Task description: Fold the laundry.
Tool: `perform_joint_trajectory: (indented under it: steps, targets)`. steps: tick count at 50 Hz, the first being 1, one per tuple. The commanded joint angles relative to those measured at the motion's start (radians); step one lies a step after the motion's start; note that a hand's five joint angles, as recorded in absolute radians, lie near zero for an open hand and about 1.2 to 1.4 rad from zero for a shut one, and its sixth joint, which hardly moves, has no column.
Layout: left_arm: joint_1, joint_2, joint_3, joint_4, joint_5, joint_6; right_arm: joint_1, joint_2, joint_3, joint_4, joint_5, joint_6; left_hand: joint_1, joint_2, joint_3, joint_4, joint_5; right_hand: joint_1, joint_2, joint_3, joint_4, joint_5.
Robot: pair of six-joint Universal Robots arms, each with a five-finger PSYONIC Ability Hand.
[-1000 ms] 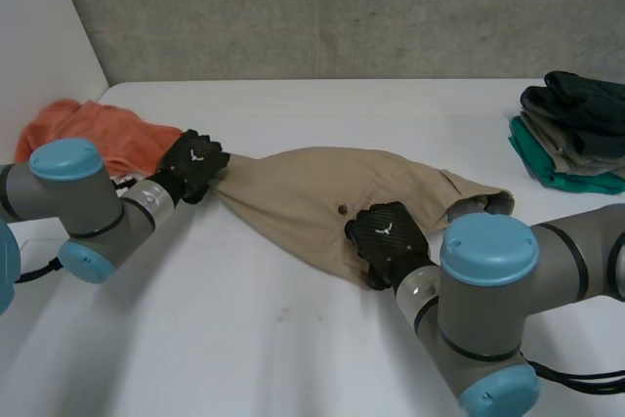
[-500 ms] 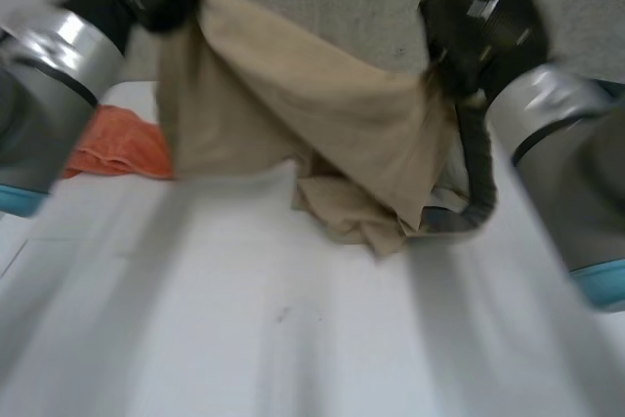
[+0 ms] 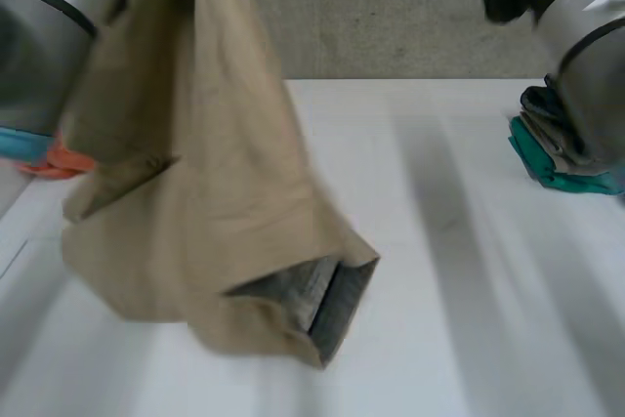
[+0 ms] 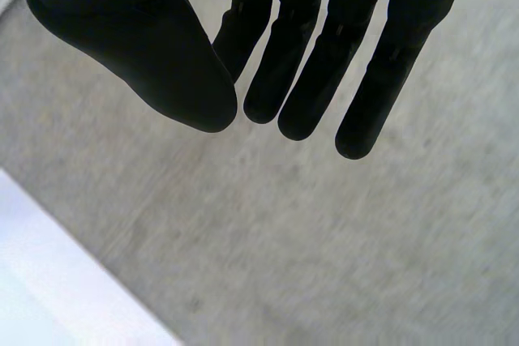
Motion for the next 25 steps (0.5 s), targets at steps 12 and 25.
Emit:
perform_joint_trajectory:
  steps: [12, 25]
  targets:
    - [-0.002, -0.580, 0.231, 0.053, -0.007, 0.161, 0.007, 0.272, 0.062, -0.040, 0.016, 0.010, 0.264, 0.199, 0.203, 0.195, 0.244, -0.859, -0.899, -0.912, -0.921, -0.911]
    - [0.013, -0.434, 0.042, 0.090, -0.004, 0.159, 0.110, 0.298, 0.283, -0.043, -0.331, 0.015, 0.264, 0.199, 0.203, 0.195, 0.244, -0.719, -0.759, -0.771, -0.780, -0.771]
